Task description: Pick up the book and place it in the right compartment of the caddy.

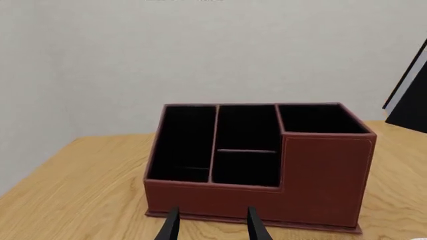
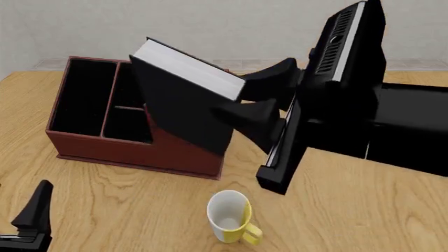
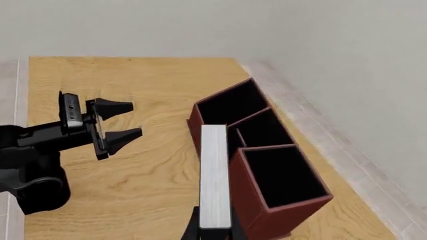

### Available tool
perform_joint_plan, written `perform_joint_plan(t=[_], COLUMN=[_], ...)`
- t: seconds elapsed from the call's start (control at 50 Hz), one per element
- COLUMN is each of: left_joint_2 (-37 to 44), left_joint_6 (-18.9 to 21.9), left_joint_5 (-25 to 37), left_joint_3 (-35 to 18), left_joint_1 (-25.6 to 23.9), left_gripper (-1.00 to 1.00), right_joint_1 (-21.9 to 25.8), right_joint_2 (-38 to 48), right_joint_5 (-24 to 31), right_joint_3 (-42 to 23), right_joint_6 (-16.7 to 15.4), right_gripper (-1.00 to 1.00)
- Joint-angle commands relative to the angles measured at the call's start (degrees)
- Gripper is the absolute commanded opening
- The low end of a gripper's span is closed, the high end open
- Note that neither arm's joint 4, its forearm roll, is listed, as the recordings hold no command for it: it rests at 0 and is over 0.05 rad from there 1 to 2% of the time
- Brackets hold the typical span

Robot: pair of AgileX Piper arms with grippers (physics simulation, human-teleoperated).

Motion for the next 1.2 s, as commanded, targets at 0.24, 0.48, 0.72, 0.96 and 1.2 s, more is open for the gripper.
perform_joint_plan(t=[0.24, 0.48, 0.72, 0.96, 1.2], left_joint_2=[0.0, 0.0, 0.0, 0.0, 0.0], left_joint_6=[1.9, 2.1, 2.9, 4.0, 4.8], left_joint_5=[-0.8, -0.9, -2.1, -2.4, -2.0], left_joint_3=[0.2, 0.2, 1.0, 1.6, 1.6], left_joint_1=[-3.9, -4.4, -5.9, -5.5, -5.0], left_gripper=[1.00, 1.00, 1.00, 1.00, 1.00], right_joint_1=[-6.0, -9.0, -14.0, -16.4, -18.4], right_joint_2=[5.6, 12.8, 18.8, 24.8, 30.3], right_joint_5=[8.5, 12.5, 11.6, 8.9, 6.0], right_joint_3=[-15.6, -25.8, -30.8, -32.6, -34.2], right_joint_6=[2.6, 4.3, 7.2, 8.3, 9.5], right_gripper=[-1.00, -1.00, -1.00, -1.00, -1.00])
